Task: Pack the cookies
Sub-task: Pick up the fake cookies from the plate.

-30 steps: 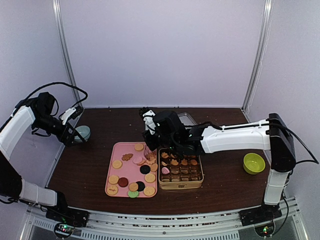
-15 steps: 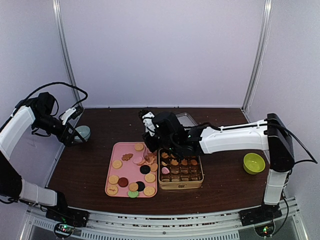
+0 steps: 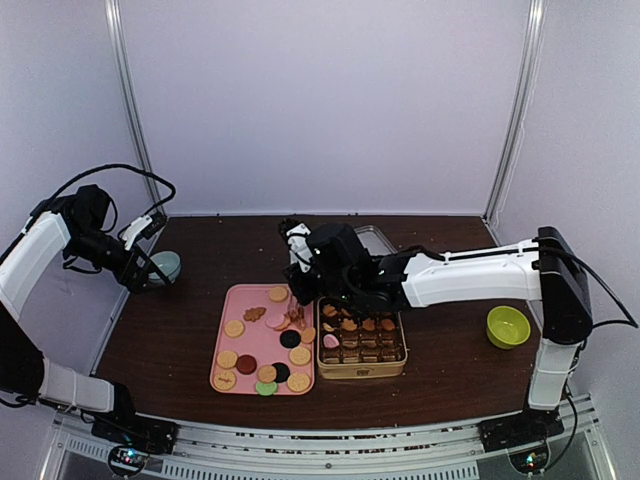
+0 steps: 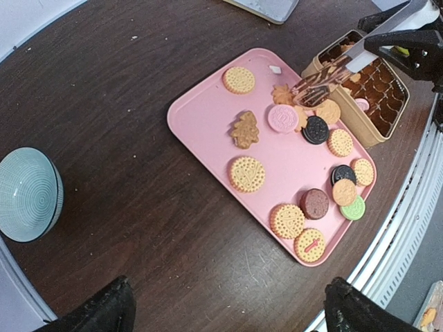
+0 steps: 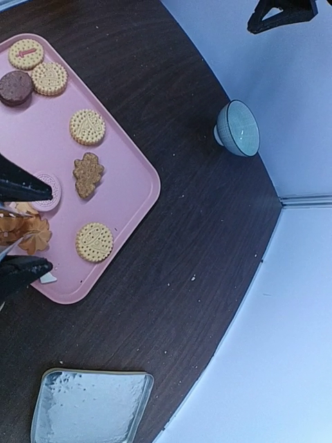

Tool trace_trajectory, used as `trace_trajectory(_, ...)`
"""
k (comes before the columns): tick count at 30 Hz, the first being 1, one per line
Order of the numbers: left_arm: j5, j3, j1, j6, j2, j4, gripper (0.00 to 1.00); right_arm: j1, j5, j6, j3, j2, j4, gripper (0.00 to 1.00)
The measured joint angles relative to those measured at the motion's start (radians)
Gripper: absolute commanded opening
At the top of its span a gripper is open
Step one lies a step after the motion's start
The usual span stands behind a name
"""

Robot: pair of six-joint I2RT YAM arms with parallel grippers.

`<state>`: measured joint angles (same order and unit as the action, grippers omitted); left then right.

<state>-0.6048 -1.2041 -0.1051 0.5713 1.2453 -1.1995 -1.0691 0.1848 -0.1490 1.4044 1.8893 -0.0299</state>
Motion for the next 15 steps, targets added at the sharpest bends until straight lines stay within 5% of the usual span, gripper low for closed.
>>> trace_trajectory(15, -0.005, 0.0, 0.0, 0.004, 0.002, -0.008, 0.98, 0.0, 0.023, -0.013, -0.168, -0.347, -0.009, 0.03)
